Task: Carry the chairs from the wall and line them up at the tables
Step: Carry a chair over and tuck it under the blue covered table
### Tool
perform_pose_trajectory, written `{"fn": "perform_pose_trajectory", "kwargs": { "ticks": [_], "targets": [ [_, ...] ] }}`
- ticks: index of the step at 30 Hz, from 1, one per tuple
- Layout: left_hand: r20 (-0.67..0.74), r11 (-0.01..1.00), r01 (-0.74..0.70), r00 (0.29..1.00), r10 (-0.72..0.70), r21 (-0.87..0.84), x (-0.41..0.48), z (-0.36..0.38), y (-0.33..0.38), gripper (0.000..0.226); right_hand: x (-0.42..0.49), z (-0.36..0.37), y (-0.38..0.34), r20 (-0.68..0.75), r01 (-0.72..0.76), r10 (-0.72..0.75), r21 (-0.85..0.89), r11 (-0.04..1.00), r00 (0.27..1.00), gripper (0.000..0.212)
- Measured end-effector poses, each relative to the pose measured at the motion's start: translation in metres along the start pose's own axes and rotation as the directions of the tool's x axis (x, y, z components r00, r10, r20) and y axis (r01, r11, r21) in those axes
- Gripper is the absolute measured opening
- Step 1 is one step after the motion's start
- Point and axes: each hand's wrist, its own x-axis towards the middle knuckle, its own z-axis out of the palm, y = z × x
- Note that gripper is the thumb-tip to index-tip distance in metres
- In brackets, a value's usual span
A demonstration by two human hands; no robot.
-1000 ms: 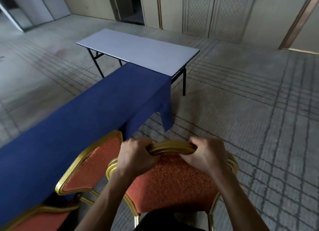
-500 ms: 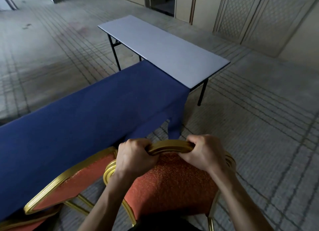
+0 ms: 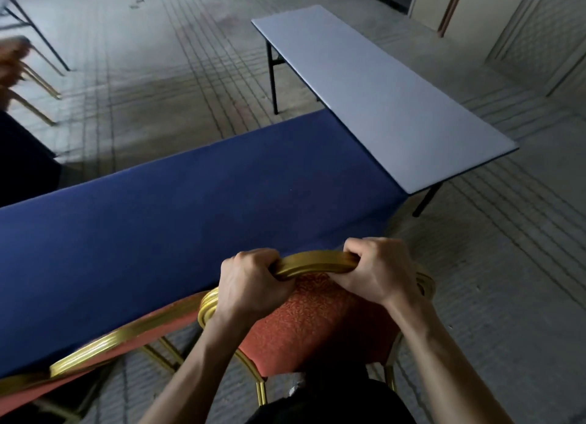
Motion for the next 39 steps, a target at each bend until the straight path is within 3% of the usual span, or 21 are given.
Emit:
{"fn": "perform_pose_trajectory", "kwargs": {
  "ticks": [8,19,31,39],
  "targets": [
    [-0.083,0.993,0.101,0.992,-0.096,0.06,0.081,0.022,-0.009,0.035,0.108,0.048,0.042,0.118,0.108,-0.124,0.133,0.985,0.985,0.042],
    [-0.182,0.954,0.292,0.943,-0.277,0.061,0.16,0.029,-0.041,0.033,0.225,0.099,0.046,0.201,0.25,-0.298,0.23,0.94,0.933,0.049],
    [-0.218,0.958,0.284,0.938,-0.269,0.042,0.204,0.027,-0.043,0.039,0.275,0.101,0.054,0.206,0.315,-0.362,0.228,0.921,0.909,0.05],
    [-0.241,0.969,0.24,0.945,-0.222,0.051,0.218,0.037,-0.041,0.039,0.286,0.109,0.072,0.109,0.374,-0.408,0.238,0.896,0.907,0.043]
  ]
}}
